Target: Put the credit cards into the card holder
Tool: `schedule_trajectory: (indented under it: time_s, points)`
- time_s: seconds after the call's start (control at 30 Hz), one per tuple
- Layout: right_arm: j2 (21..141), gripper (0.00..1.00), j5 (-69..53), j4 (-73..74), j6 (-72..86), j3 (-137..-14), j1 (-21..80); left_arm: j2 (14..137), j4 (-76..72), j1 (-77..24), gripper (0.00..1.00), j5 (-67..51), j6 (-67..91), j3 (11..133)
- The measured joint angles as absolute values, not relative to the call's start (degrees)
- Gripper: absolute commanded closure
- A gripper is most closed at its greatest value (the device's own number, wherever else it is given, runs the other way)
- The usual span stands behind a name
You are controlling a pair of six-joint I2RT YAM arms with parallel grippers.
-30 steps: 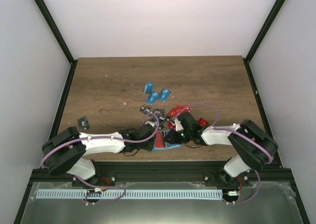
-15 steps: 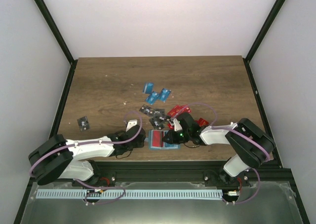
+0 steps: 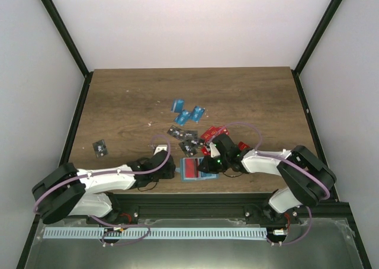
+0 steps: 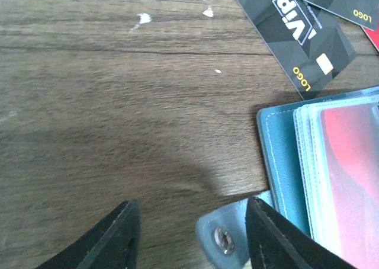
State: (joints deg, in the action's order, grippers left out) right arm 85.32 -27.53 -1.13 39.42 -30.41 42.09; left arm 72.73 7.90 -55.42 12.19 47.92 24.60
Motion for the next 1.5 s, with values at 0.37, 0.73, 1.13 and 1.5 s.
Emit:
schedule_trajectory:
  time_s: [0.37, 0.73, 1.13, 1.5]
  points:
    - [78.63, 0.77, -21.69, 7.94, 40.12, -32.25, 42.09, 74.48, 3.46, -55.42, 0.96, 8.27, 47.35, 25.23]
    - [70.83, 0.39, -8.71, 17.08, 46.06, -28.27, 42.09, 70.17, 0.14, -55.42, 0.96, 5.85, 47.51, 23.55]
    - [71.02, 0.36, -14.72, 9.28, 44.84, -25.61, 41.58, 72.03, -1.04, -55.42, 0.96, 4.19, 45.74, 23.57]
    - [62.74, 0.38, -19.90, 6.46, 43.97, -23.94, 40.95, 74.85, -3.95, -55.42, 0.96, 2.28, 45.32, 23.57]
